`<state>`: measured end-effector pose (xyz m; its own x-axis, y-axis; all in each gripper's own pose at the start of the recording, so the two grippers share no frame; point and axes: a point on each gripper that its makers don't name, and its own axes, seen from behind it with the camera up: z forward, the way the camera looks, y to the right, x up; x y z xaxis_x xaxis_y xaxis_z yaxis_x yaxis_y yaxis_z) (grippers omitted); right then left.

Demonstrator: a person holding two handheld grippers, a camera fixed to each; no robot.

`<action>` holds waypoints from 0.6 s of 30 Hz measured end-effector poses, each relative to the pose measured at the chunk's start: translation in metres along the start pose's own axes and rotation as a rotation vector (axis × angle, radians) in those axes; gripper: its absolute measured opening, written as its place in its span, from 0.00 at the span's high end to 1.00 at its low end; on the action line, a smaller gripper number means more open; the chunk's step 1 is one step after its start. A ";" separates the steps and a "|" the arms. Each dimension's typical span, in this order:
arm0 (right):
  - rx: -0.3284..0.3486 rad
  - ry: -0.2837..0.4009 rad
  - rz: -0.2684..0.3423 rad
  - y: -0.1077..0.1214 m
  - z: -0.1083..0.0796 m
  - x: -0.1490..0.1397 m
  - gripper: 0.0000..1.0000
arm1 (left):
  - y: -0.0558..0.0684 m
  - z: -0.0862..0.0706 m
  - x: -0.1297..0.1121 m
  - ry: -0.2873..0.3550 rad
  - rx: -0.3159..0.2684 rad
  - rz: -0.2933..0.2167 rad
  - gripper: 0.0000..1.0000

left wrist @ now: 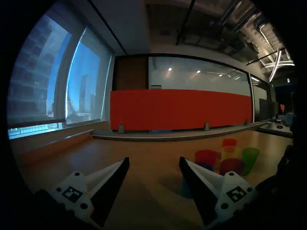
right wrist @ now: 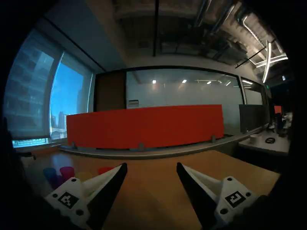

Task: Pour water

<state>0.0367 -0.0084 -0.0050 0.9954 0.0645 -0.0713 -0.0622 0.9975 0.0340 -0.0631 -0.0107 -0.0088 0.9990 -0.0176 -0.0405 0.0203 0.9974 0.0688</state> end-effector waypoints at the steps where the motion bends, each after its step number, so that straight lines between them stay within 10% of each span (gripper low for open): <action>1: 0.004 0.002 0.000 0.000 0.000 -0.002 0.00 | 0.000 0.000 0.000 0.000 0.000 0.000 0.04; 18: -0.030 -0.045 -0.068 0.009 0.006 -0.041 0.00 | 0.000 0.001 0.000 0.000 0.000 0.001 0.04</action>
<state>-0.0040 -0.0018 0.0041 0.9996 -0.0042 -0.0275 0.0043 1.0000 0.0009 -0.0629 -0.0112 -0.0082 0.9990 -0.0170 -0.0406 0.0198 0.9974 0.0688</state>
